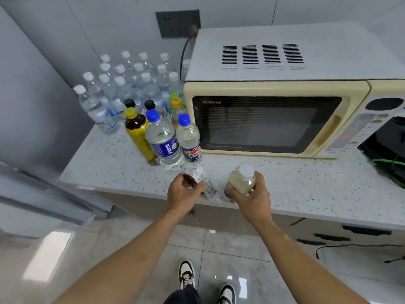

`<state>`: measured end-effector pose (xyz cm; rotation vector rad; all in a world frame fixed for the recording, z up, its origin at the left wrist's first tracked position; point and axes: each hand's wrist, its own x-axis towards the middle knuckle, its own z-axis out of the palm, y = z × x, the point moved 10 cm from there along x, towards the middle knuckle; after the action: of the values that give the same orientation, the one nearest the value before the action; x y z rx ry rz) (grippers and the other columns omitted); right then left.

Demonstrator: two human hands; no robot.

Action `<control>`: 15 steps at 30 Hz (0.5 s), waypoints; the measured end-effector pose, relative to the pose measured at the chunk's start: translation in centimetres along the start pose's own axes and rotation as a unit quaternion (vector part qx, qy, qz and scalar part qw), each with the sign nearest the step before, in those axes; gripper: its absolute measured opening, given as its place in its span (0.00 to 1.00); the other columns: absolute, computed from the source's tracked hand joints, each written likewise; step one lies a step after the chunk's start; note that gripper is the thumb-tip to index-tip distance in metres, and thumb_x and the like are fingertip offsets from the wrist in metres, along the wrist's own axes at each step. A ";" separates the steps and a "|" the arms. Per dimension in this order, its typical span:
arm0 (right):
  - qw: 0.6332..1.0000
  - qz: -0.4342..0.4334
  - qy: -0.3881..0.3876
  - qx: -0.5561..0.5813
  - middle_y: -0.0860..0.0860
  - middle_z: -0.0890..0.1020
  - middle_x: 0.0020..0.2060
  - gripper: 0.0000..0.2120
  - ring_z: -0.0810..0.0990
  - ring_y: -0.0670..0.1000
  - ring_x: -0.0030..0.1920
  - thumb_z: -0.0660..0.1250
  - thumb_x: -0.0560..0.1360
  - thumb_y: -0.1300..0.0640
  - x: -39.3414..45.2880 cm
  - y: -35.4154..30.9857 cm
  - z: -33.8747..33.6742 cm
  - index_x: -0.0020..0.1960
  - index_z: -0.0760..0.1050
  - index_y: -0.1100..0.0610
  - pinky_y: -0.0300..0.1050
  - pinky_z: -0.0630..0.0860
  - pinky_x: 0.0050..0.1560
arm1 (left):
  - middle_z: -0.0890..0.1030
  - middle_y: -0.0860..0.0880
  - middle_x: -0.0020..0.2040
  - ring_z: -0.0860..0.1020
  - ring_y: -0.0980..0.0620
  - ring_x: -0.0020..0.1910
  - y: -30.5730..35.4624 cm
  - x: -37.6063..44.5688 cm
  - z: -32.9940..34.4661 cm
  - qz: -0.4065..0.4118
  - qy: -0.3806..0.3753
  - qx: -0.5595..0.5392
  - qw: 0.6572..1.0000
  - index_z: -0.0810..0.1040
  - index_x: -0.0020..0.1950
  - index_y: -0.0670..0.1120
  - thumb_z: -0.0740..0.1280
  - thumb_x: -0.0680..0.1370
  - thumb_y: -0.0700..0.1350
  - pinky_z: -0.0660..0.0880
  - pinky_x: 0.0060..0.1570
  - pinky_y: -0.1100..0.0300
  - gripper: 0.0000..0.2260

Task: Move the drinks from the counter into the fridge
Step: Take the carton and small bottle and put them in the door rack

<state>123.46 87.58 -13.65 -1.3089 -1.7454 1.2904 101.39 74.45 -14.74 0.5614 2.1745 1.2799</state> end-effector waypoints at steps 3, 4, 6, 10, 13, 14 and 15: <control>0.998 -0.024 -0.049 0.025 0.34 0.79 0.48 0.31 0.79 0.36 0.50 0.82 0.65 0.52 -1.8 -1.9 4.0 0.60 0.68 0.41 0.34 0.79 0.46 | 0.86 0.56 0.45 0.84 0.56 0.49 -1.9 -1.7 -3.9 -0.020 -0.002 -0.088 0.996 0.80 0.48 0.53 0.77 0.58 0.59 0.81 0.47 0.60 0.22; 0.997 -0.030 -0.068 0.032 0.34 0.79 0.48 0.31 0.78 0.33 0.51 0.82 0.65 0.52 -2.5 -2.6 5.5 0.59 0.67 0.39 0.31 0.78 0.44 | 0.86 0.56 0.46 0.84 0.56 0.50 -2.5 -2.4 -5.3 -0.022 -0.002 -0.114 0.993 0.80 0.49 0.52 0.77 0.58 0.58 0.81 0.46 0.62 0.23; 0.993 -0.033 -0.108 0.045 0.33 0.79 0.49 0.31 0.78 0.32 0.51 0.82 0.64 0.52 -4.1 -3.8 8.6 0.57 0.67 0.36 0.27 0.76 0.42 | 0.86 0.57 0.48 0.84 0.57 0.50 -3.9 -3.9 -9.0 -0.022 0.019 -0.138 0.990 0.80 0.52 0.52 0.78 0.59 0.56 0.80 0.44 0.66 0.24; 0.980 -0.056 -0.184 0.051 0.28 0.79 0.48 0.31 0.79 0.33 0.50 0.83 0.64 0.51 -7.8 -6.2 14.8 0.54 0.68 0.31 0.28 0.77 0.43 | 0.86 0.55 0.48 0.84 0.57 0.49 -7.4 -7.5 -17.7 -0.019 0.103 -0.126 0.986 0.82 0.51 0.52 0.78 0.63 0.54 0.80 0.48 0.60 0.18; 0.969 -0.087 -0.229 0.045 0.32 0.80 0.49 0.30 0.80 0.36 0.50 0.83 0.63 0.50 -11.3 -8.4 19.6 0.56 0.70 0.35 0.31 0.77 0.45 | 0.87 0.54 0.47 0.85 0.55 0.48 -11.0 -10.1 -23.6 -0.042 0.148 -0.139 0.978 0.82 0.50 0.48 0.79 0.68 0.43 0.80 0.46 0.62 0.12; 0.964 -0.098 -0.245 0.042 0.32 0.80 0.49 0.31 0.80 0.36 0.50 0.83 0.62 0.49 -12.7 -9.3 21.3 0.57 0.70 0.37 0.31 0.77 0.44 | 0.87 0.54 0.46 0.85 0.55 0.47 -12.0 -11.0 -25.6 -0.047 0.165 -0.138 0.975 0.83 0.48 0.46 0.78 0.69 0.40 0.80 0.42 0.65 0.11; 0.958 -0.109 -0.262 0.039 0.31 0.80 0.49 0.31 0.79 0.34 0.50 0.83 0.62 0.49 -14.2 -10.2 23.0 0.58 0.70 0.37 0.29 0.76 0.44 | 0.87 0.54 0.44 0.85 0.56 0.45 -12.9 -11.8 -27.8 -0.047 0.183 -0.135 0.973 0.83 0.47 0.45 0.78 0.69 0.39 0.79 0.39 0.67 0.09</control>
<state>104.51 65.95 -10.96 -0.7364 -2.0914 1.6553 91.50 43.28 -12.27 0.1158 2.2239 1.6977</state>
